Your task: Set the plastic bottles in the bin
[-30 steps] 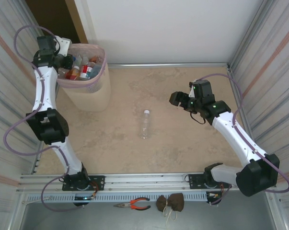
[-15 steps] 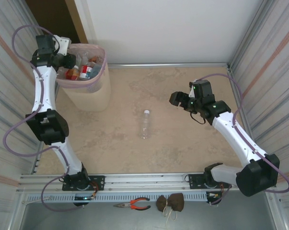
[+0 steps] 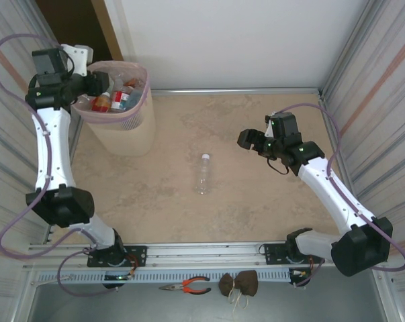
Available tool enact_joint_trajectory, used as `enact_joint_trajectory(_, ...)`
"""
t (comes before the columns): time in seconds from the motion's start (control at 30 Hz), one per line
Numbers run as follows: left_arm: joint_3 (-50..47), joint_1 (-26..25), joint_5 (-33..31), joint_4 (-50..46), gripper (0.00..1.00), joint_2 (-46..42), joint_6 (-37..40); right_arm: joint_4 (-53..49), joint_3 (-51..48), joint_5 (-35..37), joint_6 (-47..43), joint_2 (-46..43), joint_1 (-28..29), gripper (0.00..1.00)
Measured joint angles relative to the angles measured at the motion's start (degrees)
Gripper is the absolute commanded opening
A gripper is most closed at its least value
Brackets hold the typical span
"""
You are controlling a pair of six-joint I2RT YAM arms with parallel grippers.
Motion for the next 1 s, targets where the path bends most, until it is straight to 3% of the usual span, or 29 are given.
enact_joint_trajectory(0.3,-9.2,-15.2,-2.1,-0.7,0.56,-4.5,-2.4,-1.1,0.0,-0.7,-0.2,-0.2,0.0,0.82)
enact_joint_trajectory(0.6,-16.2,-34.4,-10.8,-1.0,0.57,-4.7,-8.0,-2.3,-1.0,-1.0,-0.2,-1.8,-0.2,0.83)
enact_joint_trajectory(0.73,-19.8,-41.8,-16.3,1.0,0.62,-4.3,-12.5,-2.3,-1.3,-1.2,-0.2,-1.8,-0.2,0.83)
enact_joint_trajectory(0.87,-22.1,-47.2,-20.7,2.9,0.64,-1.6,-17.5,-2.4,-1.3,-1.4,-0.2,-1.8,-0.2,0.83)
enact_joint_trajectory(1.0,-23.3,-49.4,-22.1,3.7,0.65,2.7,-24.2,-2.5,-1.3,-1.4,-0.2,-1.8,-0.2,0.82)
